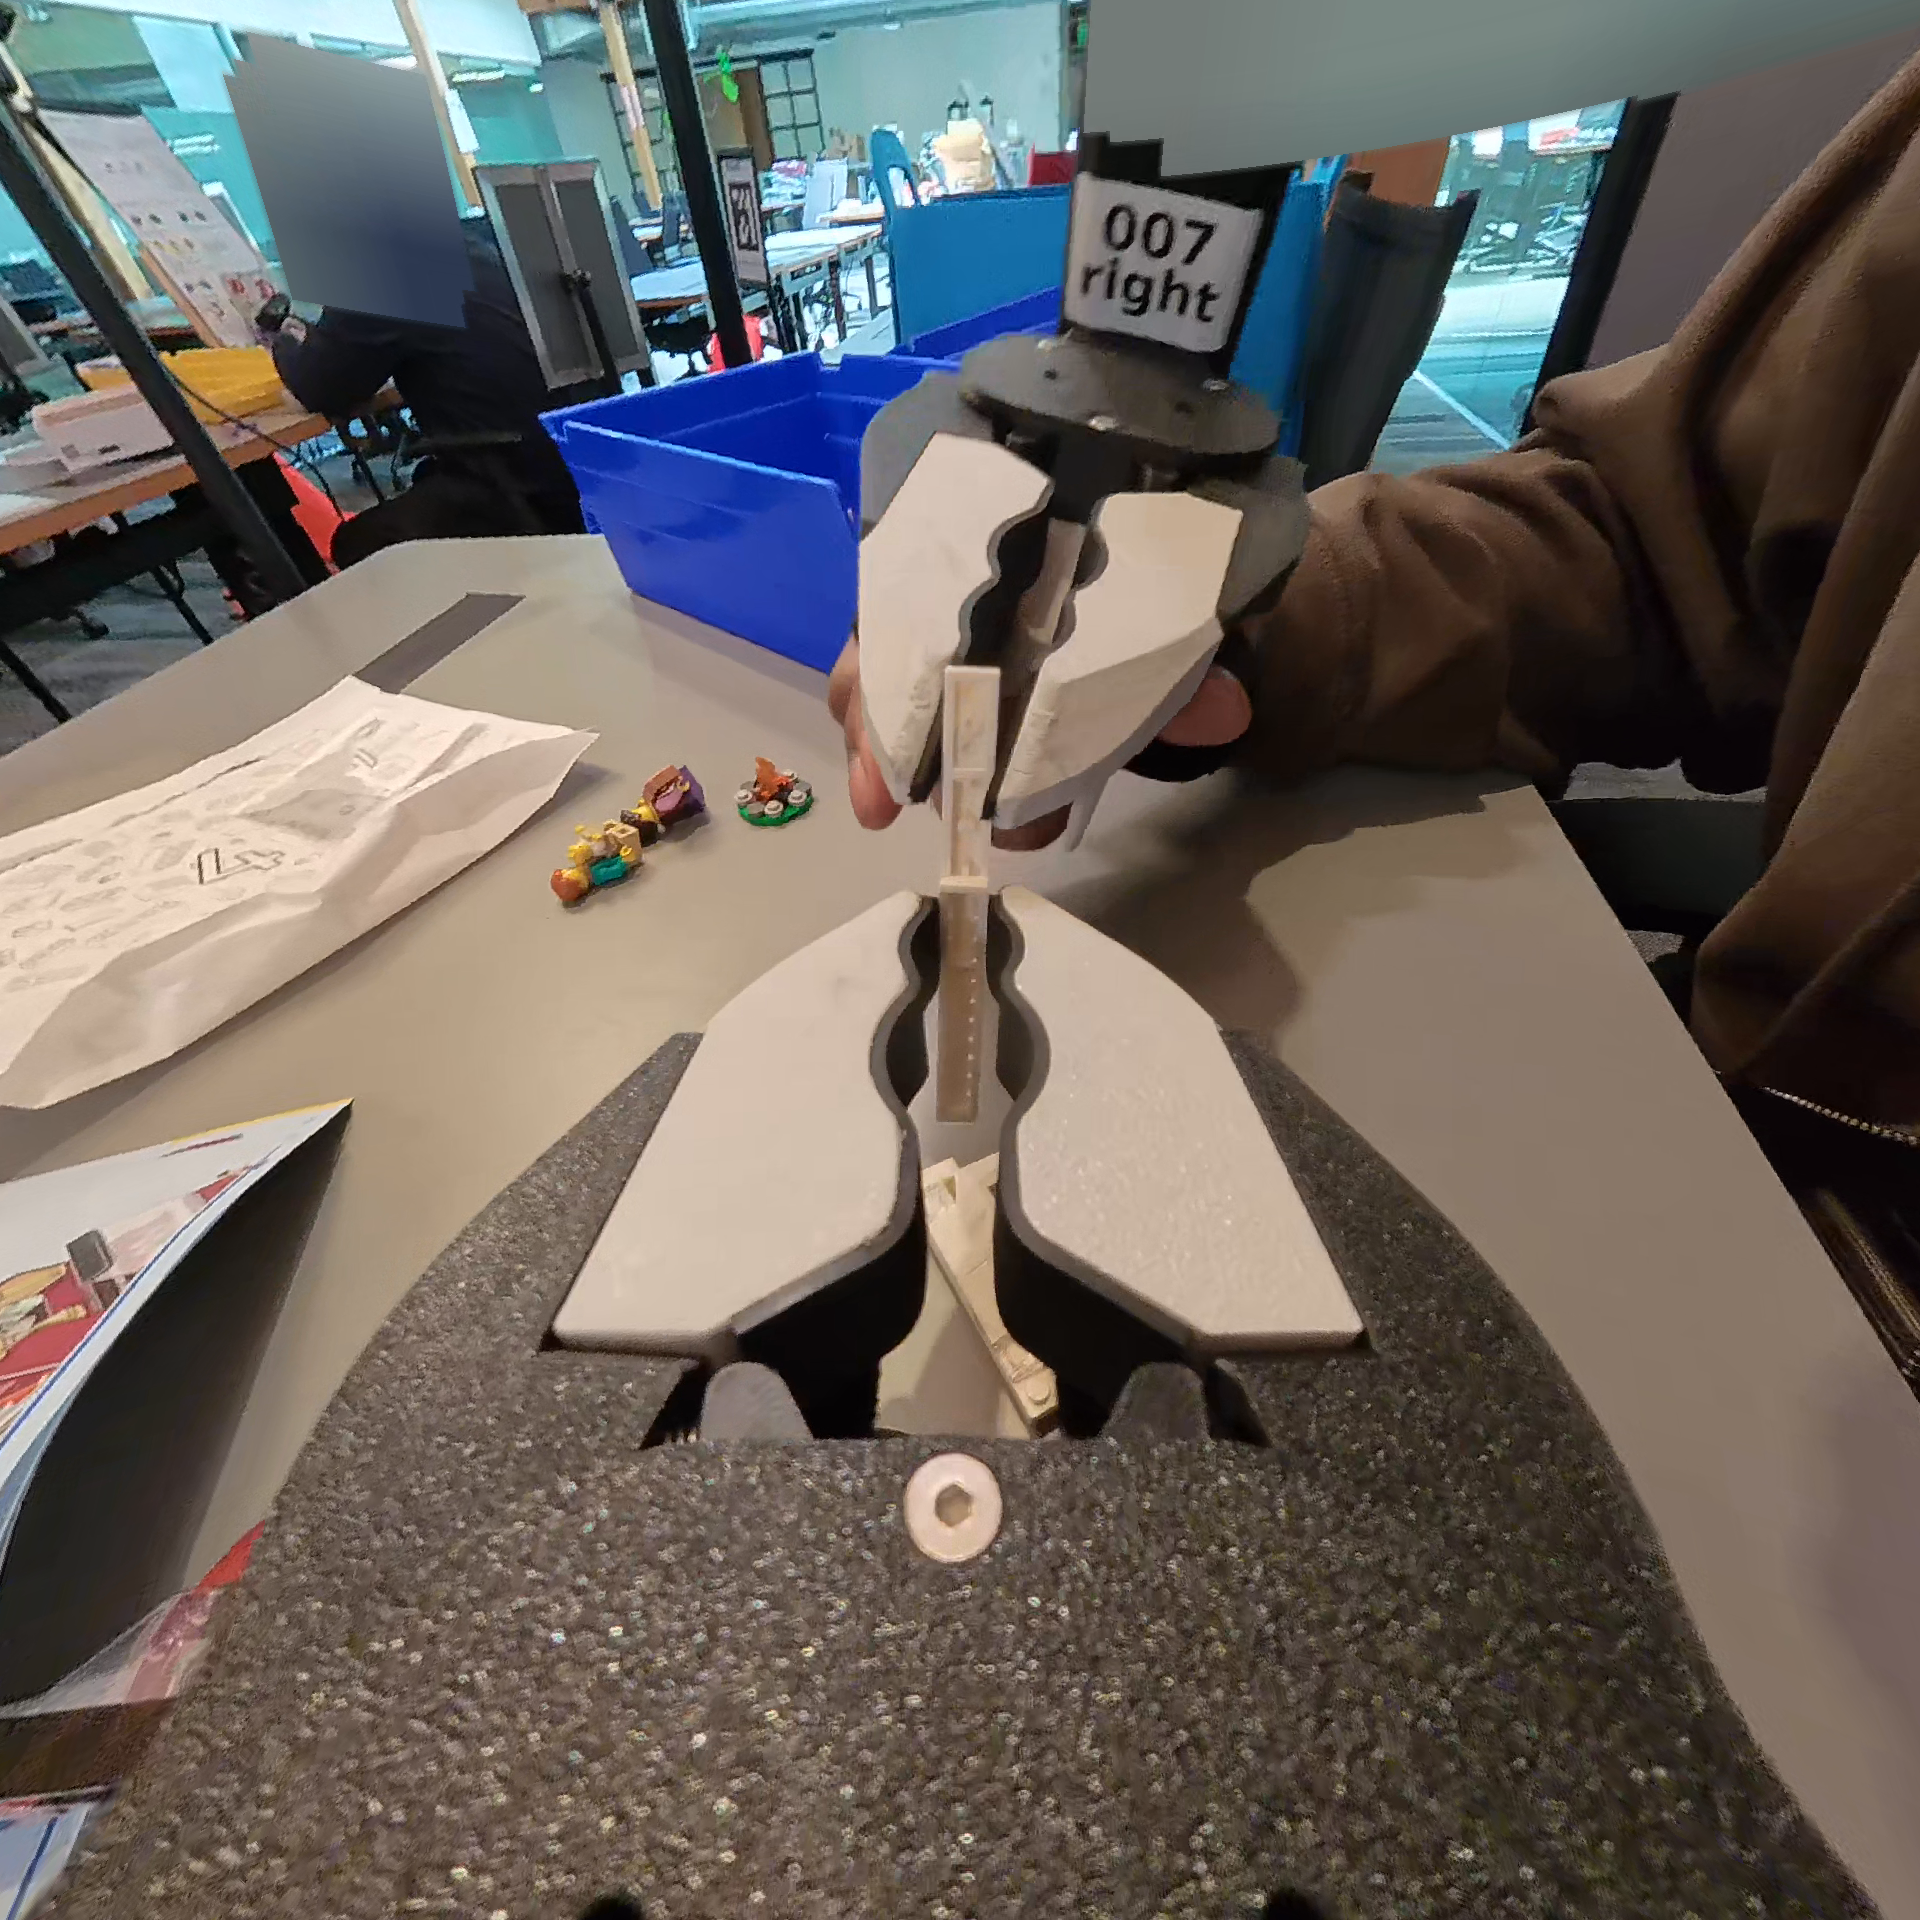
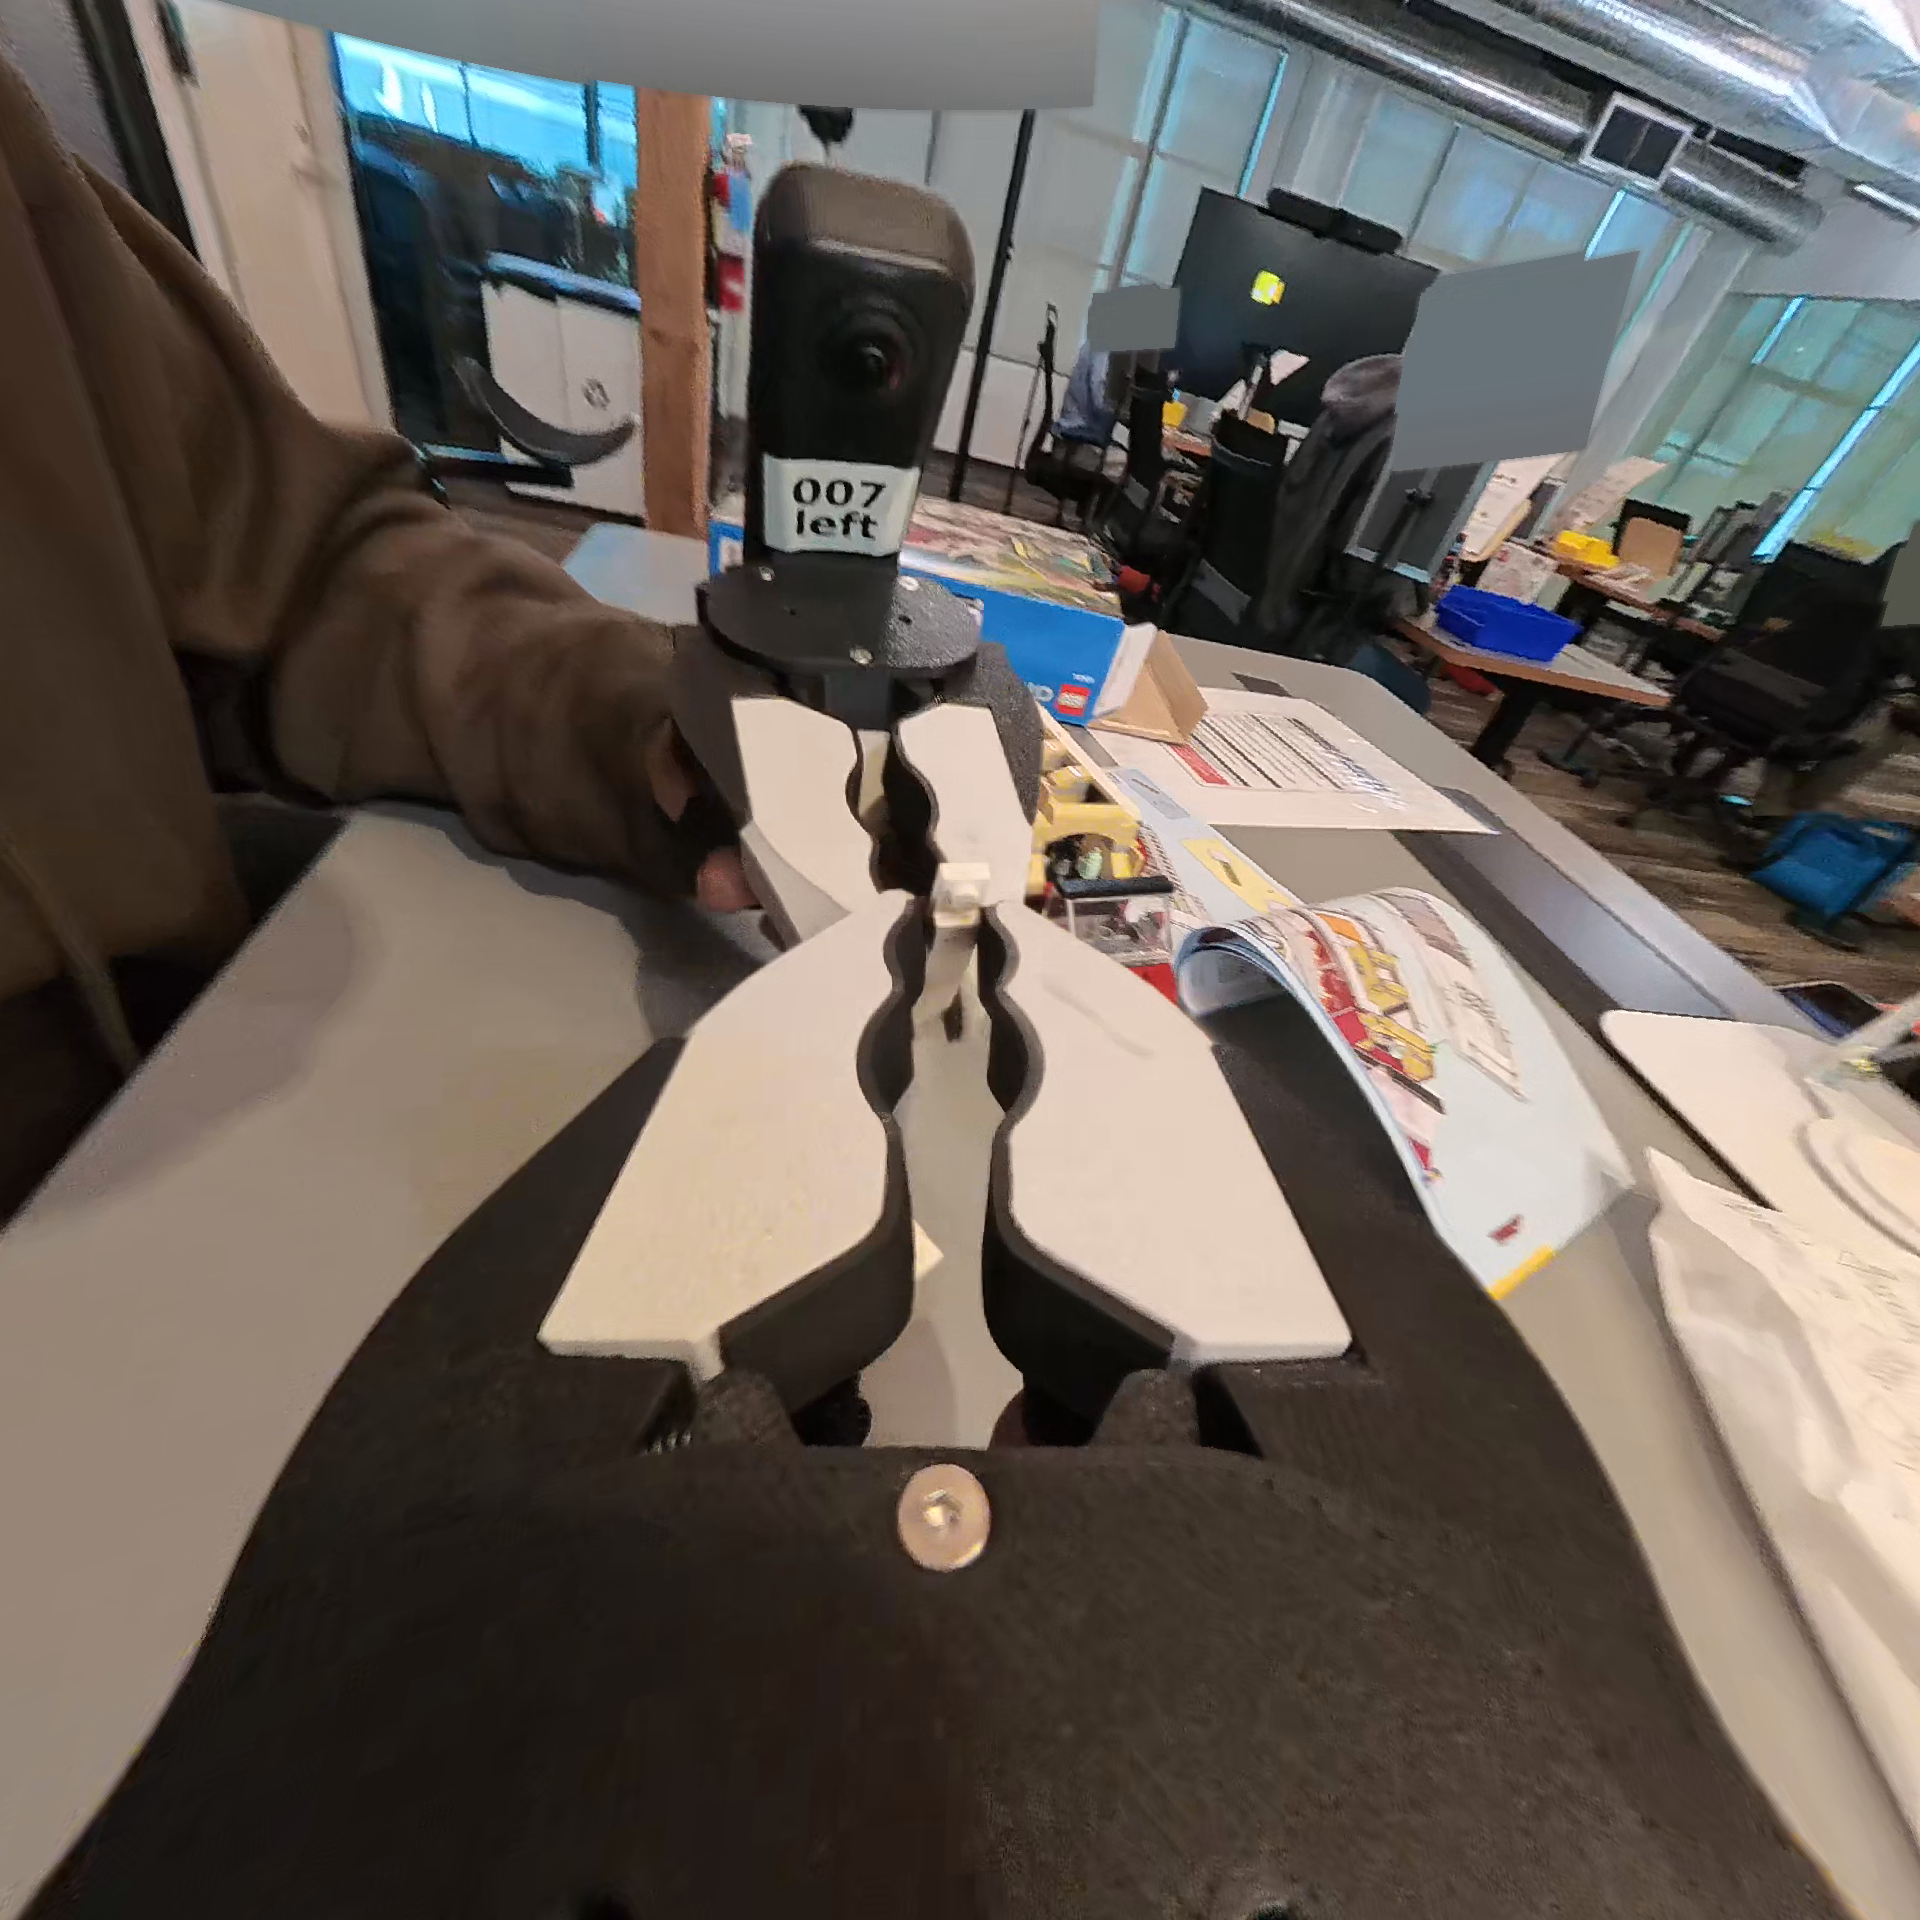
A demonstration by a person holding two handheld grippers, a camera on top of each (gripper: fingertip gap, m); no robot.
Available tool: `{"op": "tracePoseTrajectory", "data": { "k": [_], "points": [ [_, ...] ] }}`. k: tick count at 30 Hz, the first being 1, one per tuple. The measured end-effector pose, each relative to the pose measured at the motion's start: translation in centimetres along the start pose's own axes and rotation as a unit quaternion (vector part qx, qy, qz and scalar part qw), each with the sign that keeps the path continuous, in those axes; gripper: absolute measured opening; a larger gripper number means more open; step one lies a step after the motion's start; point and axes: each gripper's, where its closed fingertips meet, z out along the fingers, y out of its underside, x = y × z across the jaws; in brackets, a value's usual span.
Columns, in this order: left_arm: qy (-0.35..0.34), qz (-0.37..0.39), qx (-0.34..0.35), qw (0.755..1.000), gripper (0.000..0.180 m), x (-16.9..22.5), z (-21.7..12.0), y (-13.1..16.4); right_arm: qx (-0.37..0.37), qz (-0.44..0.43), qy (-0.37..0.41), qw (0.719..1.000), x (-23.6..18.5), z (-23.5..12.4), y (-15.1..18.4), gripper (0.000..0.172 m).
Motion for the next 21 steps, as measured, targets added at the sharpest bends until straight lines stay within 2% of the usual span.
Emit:
{"op": "tracePoseTrajectory", "data": {
  "k": [4, 11, 21],
  "points": [
    [0.004, -0.023, -0.002, 1.000, 0.008, -0.1, 0.1, 0.1, -0.020, -0.027, 0.020, 0.999, 0.3, 0.0, 0.2, 0.010],
    [0.074, -0.055, 0.017, 0.996, 0.008, 1.6, 0.0, -0.4, 0.020, 0.063, -0.056, 0.996, -1.1, -0.5, -0.4, 0.009],
    [0.127, -0.090, 0.025, 0.987, 0.008, 2.6, -0.3, -0.6, 0.008, 0.080, -0.098, 0.992, -2.0, -1.0, -0.3, 0.008]
  ]
}}
